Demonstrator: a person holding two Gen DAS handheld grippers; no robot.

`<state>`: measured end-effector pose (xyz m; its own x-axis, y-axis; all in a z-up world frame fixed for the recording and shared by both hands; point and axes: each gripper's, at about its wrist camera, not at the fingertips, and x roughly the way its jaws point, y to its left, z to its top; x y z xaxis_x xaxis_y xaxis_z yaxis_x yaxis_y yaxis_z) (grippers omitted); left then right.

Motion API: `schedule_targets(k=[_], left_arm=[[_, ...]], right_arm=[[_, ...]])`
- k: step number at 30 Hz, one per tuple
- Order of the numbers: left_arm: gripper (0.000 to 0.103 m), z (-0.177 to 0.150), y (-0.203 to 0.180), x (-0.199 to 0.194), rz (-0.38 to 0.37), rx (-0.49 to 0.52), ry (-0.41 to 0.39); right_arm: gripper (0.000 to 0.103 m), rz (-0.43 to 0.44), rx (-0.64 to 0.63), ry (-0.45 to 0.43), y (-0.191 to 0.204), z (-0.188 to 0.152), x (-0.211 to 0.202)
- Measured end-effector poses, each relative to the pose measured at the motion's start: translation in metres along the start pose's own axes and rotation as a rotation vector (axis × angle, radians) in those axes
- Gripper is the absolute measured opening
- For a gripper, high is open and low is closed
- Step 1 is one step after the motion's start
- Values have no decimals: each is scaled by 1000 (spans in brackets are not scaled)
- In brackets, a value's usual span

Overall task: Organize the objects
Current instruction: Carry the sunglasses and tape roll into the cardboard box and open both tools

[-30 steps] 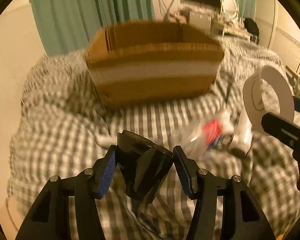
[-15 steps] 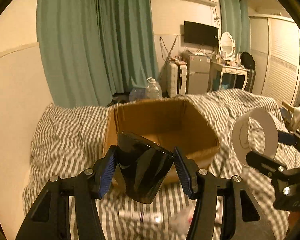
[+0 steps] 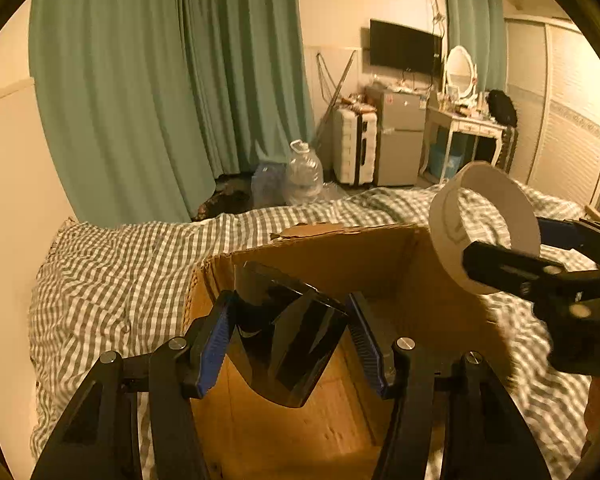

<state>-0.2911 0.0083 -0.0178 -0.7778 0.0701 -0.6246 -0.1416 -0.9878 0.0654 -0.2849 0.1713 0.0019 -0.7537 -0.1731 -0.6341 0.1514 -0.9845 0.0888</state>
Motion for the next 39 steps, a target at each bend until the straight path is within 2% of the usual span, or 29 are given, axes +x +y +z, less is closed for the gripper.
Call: schedule_targets(k=[6, 12, 13, 14, 15, 16, 17, 24, 30, 39], left_arm=[[58, -8, 11, 58, -11, -21, 69], [60, -14, 21, 78, -50, -55, 129], [65, -14, 21, 74, -50, -55, 114], [77, -14, 20, 71, -43, -49, 98], [83, -14, 20, 66, -28, -41, 78], [90, -13, 20, 62, -12, -35, 56], [92, -14, 19, 56, 4, -26, 31], [95, -11, 17, 11, 39, -10, -13], [100, 5, 13, -44, 52, -35, -62], [103, -6, -2, -133, 83, 11, -142]], right_arm=[[85, -18, 1, 95, -12, 3, 71], [86, 1, 11, 107, -16, -6, 97], [87, 15, 21, 104, -15, -7, 97], [92, 18, 25, 103, -15, -5, 98], [95, 15, 30, 99, -13, -5, 96], [95, 10, 34, 89, -13, -5, 92], [97, 5, 35, 79, -12, -4, 87], [100, -58, 55, 2, -9, 11, 37], [100, -102, 52, -54, -6, 19, -30], [101, -134, 42, -85, 9, -9, -124]])
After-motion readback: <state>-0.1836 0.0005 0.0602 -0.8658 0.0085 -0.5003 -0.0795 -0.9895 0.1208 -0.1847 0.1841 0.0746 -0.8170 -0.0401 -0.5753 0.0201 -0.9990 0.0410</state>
